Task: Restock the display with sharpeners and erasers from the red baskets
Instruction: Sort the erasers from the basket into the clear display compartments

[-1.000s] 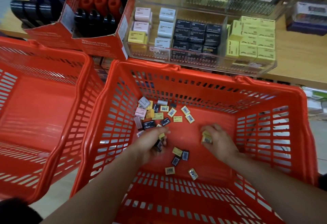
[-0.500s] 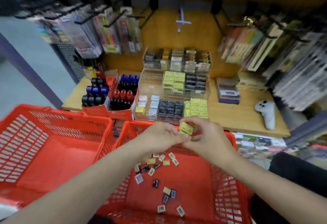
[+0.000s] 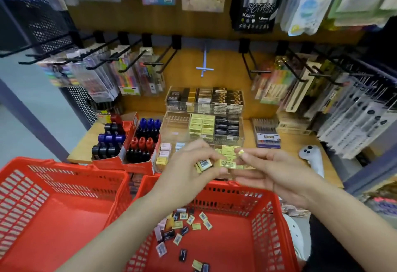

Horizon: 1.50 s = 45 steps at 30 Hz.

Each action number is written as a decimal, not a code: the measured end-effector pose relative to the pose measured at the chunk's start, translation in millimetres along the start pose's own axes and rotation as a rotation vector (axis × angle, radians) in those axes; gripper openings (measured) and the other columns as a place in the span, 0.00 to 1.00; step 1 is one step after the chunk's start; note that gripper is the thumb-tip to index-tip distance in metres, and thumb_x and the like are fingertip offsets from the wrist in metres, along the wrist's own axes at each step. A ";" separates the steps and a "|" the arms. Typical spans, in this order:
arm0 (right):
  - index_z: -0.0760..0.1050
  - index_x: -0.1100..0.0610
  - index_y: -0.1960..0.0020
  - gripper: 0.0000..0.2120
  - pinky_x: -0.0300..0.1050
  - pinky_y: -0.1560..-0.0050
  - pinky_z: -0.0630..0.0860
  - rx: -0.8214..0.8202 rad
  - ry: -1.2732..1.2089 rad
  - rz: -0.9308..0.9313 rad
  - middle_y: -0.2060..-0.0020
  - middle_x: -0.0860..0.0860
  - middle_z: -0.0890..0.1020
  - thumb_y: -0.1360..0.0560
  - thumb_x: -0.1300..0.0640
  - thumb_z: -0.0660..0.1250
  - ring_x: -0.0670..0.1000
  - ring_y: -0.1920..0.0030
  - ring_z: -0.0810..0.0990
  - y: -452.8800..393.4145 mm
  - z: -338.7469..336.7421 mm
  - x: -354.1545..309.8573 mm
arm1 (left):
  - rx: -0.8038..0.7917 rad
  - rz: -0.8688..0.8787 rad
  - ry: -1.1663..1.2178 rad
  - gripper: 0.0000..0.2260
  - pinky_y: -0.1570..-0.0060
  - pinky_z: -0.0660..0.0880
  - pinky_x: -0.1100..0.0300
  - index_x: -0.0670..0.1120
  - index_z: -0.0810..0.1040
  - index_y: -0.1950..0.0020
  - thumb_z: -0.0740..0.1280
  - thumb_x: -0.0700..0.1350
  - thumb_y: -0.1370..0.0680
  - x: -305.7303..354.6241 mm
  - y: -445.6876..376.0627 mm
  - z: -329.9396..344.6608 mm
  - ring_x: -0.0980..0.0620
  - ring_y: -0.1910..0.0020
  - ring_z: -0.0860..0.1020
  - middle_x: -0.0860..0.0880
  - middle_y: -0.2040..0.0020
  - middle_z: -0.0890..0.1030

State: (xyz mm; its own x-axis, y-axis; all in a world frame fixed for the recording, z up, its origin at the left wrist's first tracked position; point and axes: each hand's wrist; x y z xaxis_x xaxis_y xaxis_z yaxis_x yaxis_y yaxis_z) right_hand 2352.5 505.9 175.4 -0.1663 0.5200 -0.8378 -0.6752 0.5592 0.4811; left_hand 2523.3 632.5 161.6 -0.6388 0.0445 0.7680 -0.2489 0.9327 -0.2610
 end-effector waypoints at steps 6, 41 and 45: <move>0.79 0.65 0.39 0.19 0.39 0.55 0.81 -0.176 -0.199 0.034 0.44 0.65 0.82 0.29 0.65 0.69 0.57 0.46 0.84 -1.4 5.1 -1.4 | 0.217 0.400 -0.246 0.10 0.50 0.67 0.64 0.50 0.85 0.46 0.71 0.49 0.25 -3.8 -14.5 -3.2 0.52 0.53 0.72 0.55 0.55 0.75; 0.78 0.42 0.47 0.21 0.33 0.72 0.63 0.330 0.817 -0.403 0.76 0.43 0.64 0.37 0.44 0.80 0.42 0.77 0.64 -76.1 -11.8 45.6 | 0.174 -1.211 0.952 0.13 0.78 0.65 0.65 0.44 0.77 0.61 0.77 0.49 0.29 -52.4 -49.3 64.9 0.54 0.73 0.66 0.49 0.67 0.73; 0.81 0.44 0.48 0.14 0.32 0.72 0.64 0.314 0.843 -0.513 0.80 0.44 0.63 0.33 0.46 0.78 0.43 0.77 0.62 -86.7 -18.3 46.5 | 0.144 -1.193 0.942 0.11 0.78 0.65 0.65 0.44 0.79 0.60 0.77 0.48 0.28 -58.3 -52.7 68.2 0.54 0.73 0.66 0.49 0.66 0.74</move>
State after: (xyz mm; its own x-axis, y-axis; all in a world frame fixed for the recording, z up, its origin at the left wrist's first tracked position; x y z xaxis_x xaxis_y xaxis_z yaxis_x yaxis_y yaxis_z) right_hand 2390.2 469.8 90.1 -0.4426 -0.3815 -0.8116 -0.6088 0.7923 -0.0404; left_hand 2524.0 556.4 90.7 0.6471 -0.4278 0.6311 -0.3690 0.5486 0.7502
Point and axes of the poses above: each hand's wrist, its own y-axis away from the middle knuckle, its own z-axis out of the palm, x = y × z
